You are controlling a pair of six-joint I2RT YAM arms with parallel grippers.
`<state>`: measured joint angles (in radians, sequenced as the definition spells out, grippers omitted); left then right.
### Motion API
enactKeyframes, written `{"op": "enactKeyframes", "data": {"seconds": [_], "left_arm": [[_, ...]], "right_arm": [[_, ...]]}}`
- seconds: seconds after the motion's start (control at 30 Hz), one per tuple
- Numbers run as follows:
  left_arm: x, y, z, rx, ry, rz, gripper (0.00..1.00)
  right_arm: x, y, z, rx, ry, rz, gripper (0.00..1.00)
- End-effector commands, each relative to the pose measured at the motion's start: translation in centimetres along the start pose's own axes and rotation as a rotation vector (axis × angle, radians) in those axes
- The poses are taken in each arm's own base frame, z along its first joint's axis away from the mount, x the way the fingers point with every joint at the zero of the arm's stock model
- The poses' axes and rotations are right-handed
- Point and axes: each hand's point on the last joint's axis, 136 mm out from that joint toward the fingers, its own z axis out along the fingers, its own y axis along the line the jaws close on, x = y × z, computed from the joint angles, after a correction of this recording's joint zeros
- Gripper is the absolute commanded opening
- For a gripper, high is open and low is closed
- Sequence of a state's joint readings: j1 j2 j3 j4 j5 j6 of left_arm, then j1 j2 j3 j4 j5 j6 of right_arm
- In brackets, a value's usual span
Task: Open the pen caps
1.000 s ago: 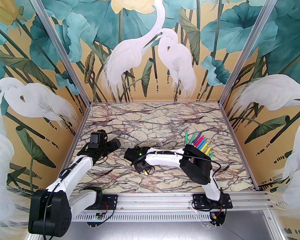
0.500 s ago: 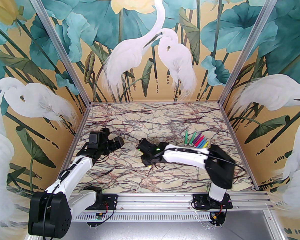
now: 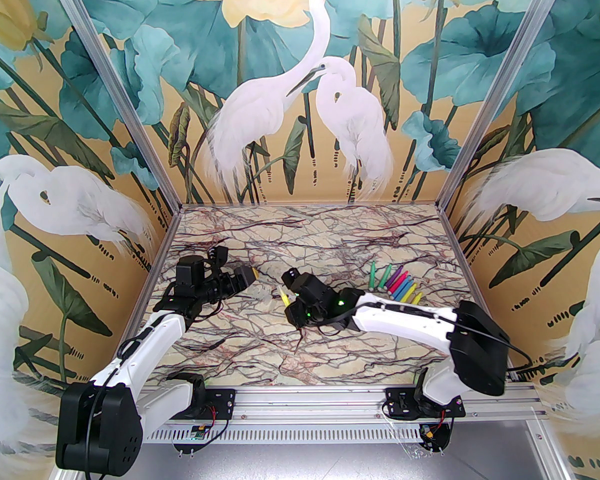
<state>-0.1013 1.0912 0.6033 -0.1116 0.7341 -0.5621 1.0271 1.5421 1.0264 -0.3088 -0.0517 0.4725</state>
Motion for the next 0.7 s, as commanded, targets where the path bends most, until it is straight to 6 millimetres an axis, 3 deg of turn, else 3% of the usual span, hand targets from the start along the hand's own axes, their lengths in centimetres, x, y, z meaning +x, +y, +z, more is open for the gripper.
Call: {"op": "enactKeyframes", "data": {"seconds": [0.0,0.27,0.67], "left_arm": [[-0.2,-3.3,0.5,0.114,0.038,0.06,0.69],[1.1,-5.8,1.2,0.193,0.096,0.117,0.63],[2.1,-6.7,1.6,0.225,0.143,0.148,0.51]], "right_arm": [[-1.8,1.8,-0.9,-0.092,-0.078,-0.043,0.18],[-3.0,2.9,-1.2,-0.132,-0.11,-0.071,0.18],[-4.2,3.5,-1.3,-0.148,-0.14,-0.085,0.18]]}}
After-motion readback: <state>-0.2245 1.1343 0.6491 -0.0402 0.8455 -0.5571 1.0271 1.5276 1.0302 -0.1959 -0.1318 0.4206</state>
